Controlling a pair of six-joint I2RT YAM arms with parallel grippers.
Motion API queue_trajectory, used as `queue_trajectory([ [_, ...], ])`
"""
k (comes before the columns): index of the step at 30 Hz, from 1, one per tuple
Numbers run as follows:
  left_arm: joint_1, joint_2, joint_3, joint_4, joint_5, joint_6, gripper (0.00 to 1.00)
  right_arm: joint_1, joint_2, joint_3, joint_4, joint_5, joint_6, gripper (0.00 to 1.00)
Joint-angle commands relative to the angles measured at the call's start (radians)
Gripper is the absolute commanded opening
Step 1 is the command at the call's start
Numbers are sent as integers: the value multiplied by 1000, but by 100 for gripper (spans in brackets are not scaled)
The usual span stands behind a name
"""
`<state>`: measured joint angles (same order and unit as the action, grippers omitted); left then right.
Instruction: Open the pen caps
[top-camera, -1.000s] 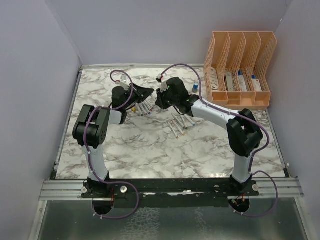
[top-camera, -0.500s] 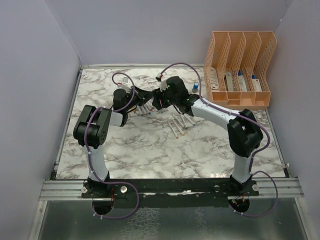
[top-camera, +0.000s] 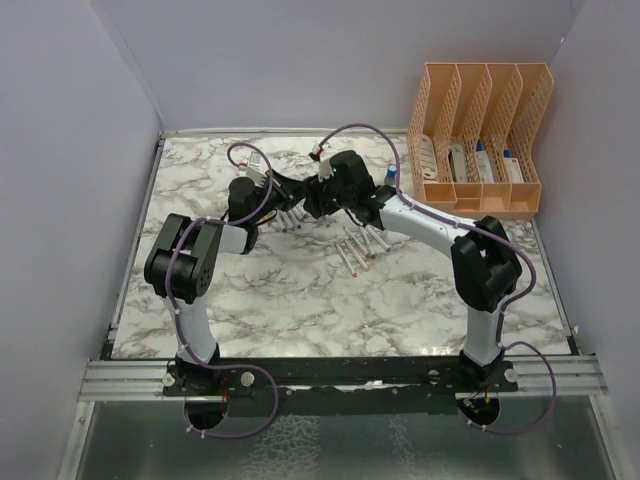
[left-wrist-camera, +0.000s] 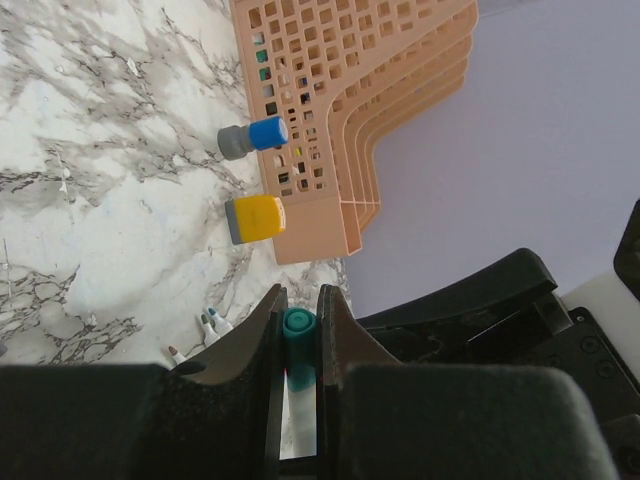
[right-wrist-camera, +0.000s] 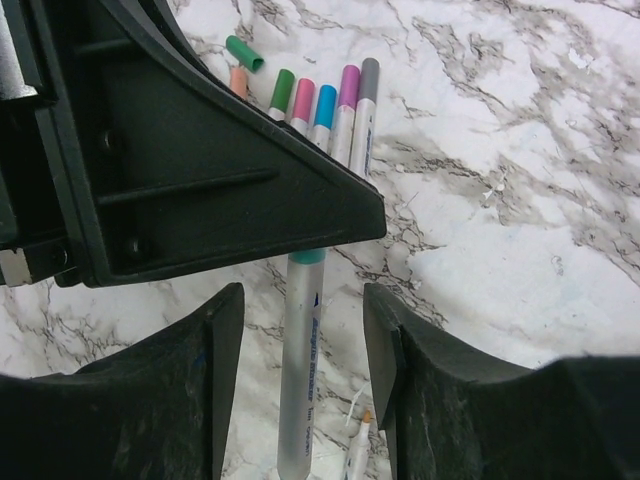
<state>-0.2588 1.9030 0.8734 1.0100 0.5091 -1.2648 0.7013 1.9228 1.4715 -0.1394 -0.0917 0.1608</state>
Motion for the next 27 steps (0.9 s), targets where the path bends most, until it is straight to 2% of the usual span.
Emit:
queue_trajectory([
  [1, -11, -42, -8, 39, 5, 16, 0, 7, 17, 29, -16, 19, -4, 48],
  [8, -28, -53, -11, 38, 2, 16, 0, 7, 23, 42, -16, 20, -12, 33],
  [14, -39, -65, -14, 36, -2, 16, 0, 7, 33, 53, -18, 29, -18, 24],
  [18, -44, -71, -14, 33, -6, 19, 0, 7, 32, 55, -20, 35, -20, 3],
  [23, -44, -79, -9, 10, -32, 36, 0, 7, 16, 41, -28, 38, -22, 1],
  [27, -40, -76, 45, -88, -76, 100, 0, 7, -14, 4, -39, 39, -21, 1],
])
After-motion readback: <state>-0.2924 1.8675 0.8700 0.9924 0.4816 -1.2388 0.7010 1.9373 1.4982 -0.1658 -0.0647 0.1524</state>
